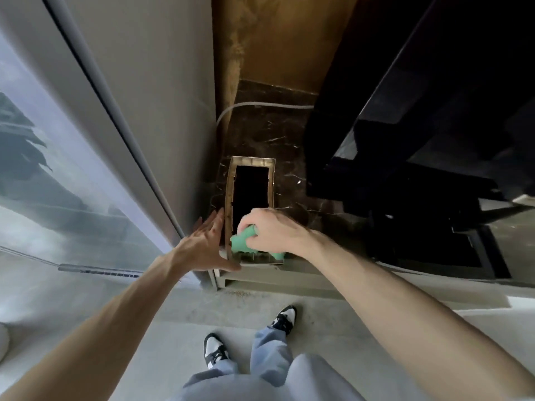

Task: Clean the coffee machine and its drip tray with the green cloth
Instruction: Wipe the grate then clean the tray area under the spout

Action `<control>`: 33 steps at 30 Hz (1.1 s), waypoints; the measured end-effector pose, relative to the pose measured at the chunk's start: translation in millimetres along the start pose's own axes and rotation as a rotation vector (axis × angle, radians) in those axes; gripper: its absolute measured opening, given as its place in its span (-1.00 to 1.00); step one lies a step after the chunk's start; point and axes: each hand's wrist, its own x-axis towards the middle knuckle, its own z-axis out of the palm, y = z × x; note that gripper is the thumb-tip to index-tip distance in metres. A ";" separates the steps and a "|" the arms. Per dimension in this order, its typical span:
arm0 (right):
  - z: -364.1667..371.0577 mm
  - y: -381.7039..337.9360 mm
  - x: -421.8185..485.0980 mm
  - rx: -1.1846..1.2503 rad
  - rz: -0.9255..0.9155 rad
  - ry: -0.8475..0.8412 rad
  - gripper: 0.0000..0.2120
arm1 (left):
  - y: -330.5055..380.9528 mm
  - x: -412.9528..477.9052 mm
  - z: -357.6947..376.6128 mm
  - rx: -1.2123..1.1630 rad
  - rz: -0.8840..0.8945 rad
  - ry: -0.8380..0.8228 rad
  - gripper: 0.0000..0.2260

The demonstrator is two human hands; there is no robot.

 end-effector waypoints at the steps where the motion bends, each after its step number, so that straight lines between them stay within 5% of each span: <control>1: -9.7 3.4 -4.4 0.046 0.039 0.055 -0.71 | 2.8 -0.3 -5.2 -0.014 0.004 -0.039 0.34; 4: -39.5 21.0 -26.2 0.172 0.128 0.177 -0.71 | 20.9 2.2 -18.7 -0.006 0.053 0.033 0.15; 9: -65.8 59.1 -76.8 0.070 0.188 0.321 -0.75 | 94.3 4.9 -32.8 -0.032 0.077 0.413 -0.47; 13: -73.1 92.8 -115.0 -0.074 0.145 0.433 -0.71 | 158.2 12.4 -20.3 -0.257 0.164 0.333 -0.70; 20: -73.1 182.5 -189.8 -0.126 0.162 0.716 -0.59 | 255.9 31.5 37.1 -0.789 -0.025 -0.002 -0.57; 28: -63.5 248.9 -226.7 -0.298 0.095 0.914 -0.63 | 307.7 37.0 76.8 -1.073 -0.217 0.161 -0.60; 33: -62.9 252.1 -215.1 -0.336 -0.084 0.885 -0.64 | 320.7 33.6 85.1 -1.076 -0.259 0.280 -0.57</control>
